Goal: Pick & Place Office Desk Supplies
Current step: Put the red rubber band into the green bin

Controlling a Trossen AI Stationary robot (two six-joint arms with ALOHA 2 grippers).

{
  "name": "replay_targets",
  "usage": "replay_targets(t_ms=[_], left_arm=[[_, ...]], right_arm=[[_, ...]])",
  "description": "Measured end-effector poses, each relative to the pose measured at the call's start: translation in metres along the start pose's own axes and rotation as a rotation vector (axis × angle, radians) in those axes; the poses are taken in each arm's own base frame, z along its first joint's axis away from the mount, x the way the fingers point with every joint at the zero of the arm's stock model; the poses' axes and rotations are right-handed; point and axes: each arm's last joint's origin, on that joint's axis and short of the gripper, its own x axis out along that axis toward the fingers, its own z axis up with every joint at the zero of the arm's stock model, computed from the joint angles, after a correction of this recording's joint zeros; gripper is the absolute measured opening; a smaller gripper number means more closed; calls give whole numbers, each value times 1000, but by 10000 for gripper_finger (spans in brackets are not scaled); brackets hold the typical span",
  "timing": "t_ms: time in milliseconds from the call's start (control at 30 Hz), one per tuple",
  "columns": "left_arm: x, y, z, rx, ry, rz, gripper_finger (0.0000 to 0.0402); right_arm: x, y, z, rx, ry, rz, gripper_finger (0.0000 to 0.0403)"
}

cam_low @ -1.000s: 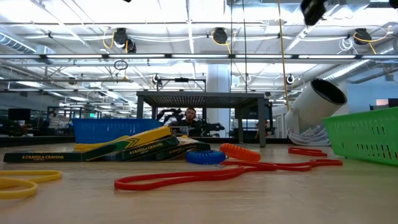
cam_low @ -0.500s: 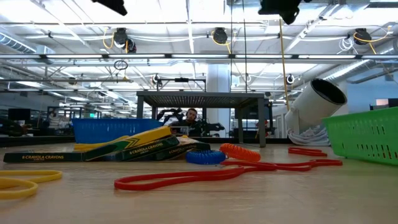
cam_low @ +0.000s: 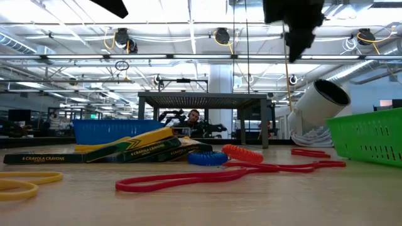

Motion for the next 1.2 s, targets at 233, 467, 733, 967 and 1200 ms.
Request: replay_targets(t_ms=[233,467,733,967,1200], left_arm=[[-6,15,-13,-51,-60,28,214],[-4,26,-36,-45,-211,-174,214],[14,46,-73,-99,-346,-263,214],[33,53,-88,-113,-406,-372,214],[49,60,-89,-160,-437,-371,214]], right_arm=[[27,-4,6,13,149,-54,85],[33,-12,15,-3,123,-49,106],[43,-22,22,-48,150,-35,115],[63,-23,28,-201,204,-30,112],[92,-22,29,-389,342,-17,112]])
